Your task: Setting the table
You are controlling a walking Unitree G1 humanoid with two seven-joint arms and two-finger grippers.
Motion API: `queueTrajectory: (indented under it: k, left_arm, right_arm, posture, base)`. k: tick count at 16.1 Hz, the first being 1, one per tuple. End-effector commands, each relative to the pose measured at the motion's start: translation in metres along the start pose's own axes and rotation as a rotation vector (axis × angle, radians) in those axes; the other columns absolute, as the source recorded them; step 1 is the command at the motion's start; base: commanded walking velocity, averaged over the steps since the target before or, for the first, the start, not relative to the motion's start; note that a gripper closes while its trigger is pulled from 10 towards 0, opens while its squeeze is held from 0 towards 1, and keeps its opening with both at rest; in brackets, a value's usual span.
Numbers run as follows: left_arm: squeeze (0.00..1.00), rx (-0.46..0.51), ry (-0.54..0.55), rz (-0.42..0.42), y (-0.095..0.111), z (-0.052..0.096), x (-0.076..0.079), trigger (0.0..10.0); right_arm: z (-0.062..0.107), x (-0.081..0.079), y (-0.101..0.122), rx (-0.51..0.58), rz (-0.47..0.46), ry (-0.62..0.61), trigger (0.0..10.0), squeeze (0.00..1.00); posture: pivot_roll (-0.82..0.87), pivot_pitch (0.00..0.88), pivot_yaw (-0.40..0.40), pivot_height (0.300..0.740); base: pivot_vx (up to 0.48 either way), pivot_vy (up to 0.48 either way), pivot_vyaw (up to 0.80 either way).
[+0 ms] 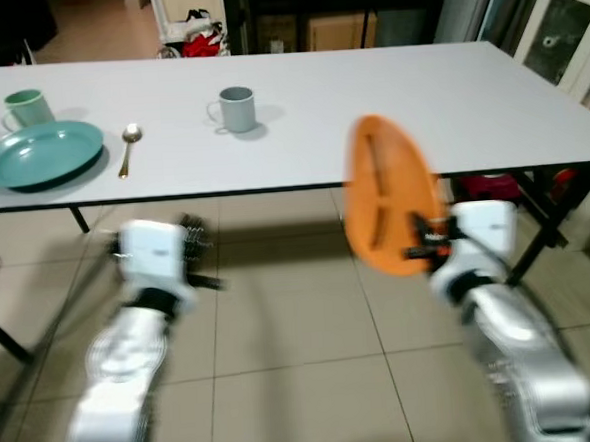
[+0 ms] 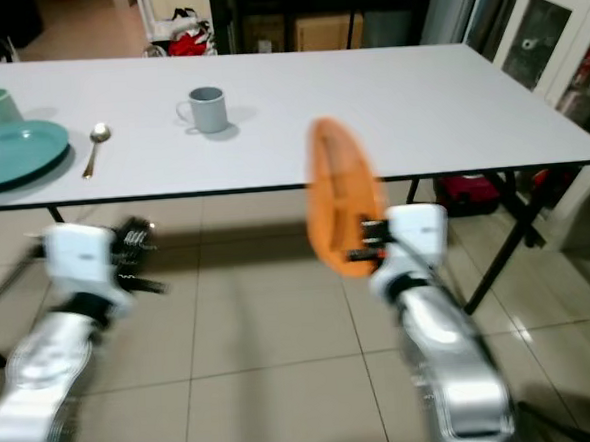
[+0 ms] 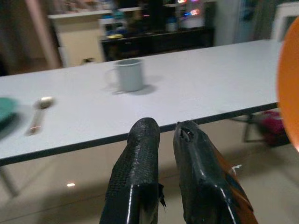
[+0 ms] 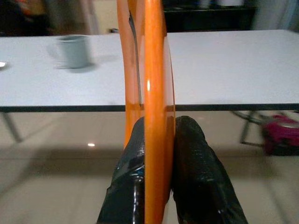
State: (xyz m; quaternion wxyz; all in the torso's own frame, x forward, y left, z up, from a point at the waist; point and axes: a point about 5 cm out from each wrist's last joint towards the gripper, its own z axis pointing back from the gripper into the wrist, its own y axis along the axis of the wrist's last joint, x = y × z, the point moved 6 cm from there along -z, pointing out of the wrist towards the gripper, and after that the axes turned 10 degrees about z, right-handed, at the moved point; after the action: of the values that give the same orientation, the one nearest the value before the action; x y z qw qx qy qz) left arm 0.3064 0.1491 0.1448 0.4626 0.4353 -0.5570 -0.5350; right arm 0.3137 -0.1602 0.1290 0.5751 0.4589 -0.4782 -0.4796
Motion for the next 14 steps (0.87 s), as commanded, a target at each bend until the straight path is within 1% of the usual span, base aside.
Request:
queueTrajectory:
  k: [1,4,7,9,10,13,14]
  left_arm:
    - [0.0,0.015,0.029,-0.032,0.007,0.002,-0.012,10.0]
    - [0.0,0.017,0.033,-0.037,0.008,0.0,-0.014,10.0]
    - [0.0,0.016,0.015,-0.037,0.006,-0.004,-0.007,10.0]
    - [0.0,0.033,0.005,-0.009,0.01,-0.008,-0.004,10.0]
    - [0.0,0.034,-0.003,-0.011,0.01,-0.008,-0.002,10.0]
    - [0.0,0.03,0.005,-0.017,0.01,-0.006,-0.005,10.0]
    - [0.0,0.03,0.006,-0.026,0.01,-0.006,-0.006,10.0]
  right_arm:
    - [-0.003,-0.012,0.024,0.102,-0.012,0.04,10.0,0.0]
    - [-0.003,-0.013,0.024,0.102,-0.01,0.046,10.0,0.0]
    - [-0.003,-0.011,0.026,0.112,-0.013,0.045,10.0,0.0]
    - [-0.004,-0.012,0.027,0.116,-0.009,0.06,10.0,0.0]
    - [-0.004,-0.012,0.028,0.118,-0.005,0.067,10.0,0.0]
    - [-0.006,-0.011,0.029,0.122,-0.017,0.063,10.0,0.0]
    - [-0.007,-0.015,0.03,0.125,-0.026,0.078,10.0,0.0]
  posture:
    - [0.07,0.0,-0.011,0.74]
    - [0.06,0.0,-0.006,0.74]
    - [0.04,0.0,-0.003,0.74]
    - [0.04,0.0,-0.008,0.74]
    - [0.05,0.0,-0.011,0.74]
    - [0.06,0.0,-0.016,0.74]
    - [0.07,0.0,-0.019,0.74]
  base:
    - [0.412,0.0,0.0]
    - [0.415,0.0,0.0]
    - [0.416,0.0,0.0]
    - [0.412,0.0,0.0]
    - [0.412,0.0,0.0]
    - [0.415,0.0,0.0]
    - [0.416,0.0,0.0]
